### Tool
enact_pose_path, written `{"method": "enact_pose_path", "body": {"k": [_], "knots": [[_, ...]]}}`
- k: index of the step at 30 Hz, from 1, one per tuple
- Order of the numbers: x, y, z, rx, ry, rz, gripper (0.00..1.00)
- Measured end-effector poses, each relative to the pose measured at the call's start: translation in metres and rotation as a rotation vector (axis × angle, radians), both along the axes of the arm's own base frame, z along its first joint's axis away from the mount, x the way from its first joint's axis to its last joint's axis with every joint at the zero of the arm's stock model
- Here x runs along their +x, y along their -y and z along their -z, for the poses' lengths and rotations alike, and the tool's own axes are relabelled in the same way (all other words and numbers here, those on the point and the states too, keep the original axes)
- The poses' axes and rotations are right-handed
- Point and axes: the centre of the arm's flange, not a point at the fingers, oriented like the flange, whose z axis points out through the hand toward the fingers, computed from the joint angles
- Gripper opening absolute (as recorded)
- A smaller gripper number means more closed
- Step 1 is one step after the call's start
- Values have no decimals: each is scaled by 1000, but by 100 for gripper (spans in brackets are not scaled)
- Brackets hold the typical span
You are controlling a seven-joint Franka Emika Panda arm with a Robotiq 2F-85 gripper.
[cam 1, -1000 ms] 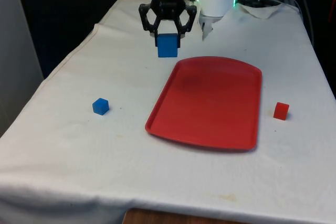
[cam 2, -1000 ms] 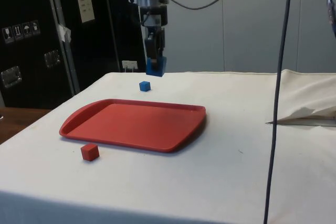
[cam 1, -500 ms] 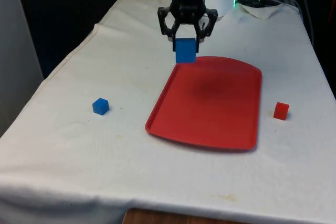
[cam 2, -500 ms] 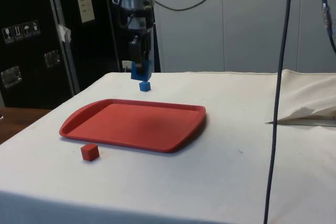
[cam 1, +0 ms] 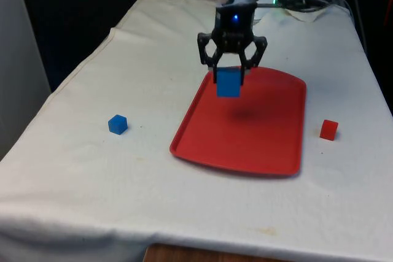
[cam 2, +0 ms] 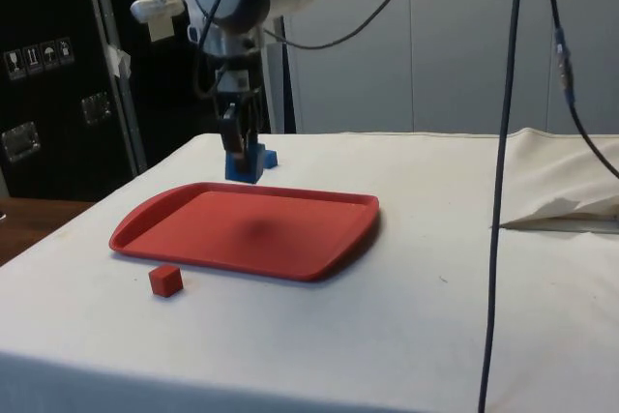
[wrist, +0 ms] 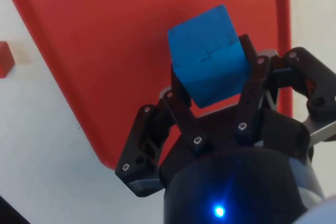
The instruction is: Pick up the largest block and place it onto the tray.
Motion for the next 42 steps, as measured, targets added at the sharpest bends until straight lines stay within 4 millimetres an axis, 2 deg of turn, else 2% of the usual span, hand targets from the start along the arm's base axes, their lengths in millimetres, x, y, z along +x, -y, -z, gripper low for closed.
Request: {"method": "enact_pose_path", "body": {"k": [10,18,33,42], "knots": [[5,-28,17,13,18,-7,0],[6,-45,20,23,18,-9,0],[5,-47,52,4,18,-1,0],[8,-47,59,2,14,-1,0]]}}
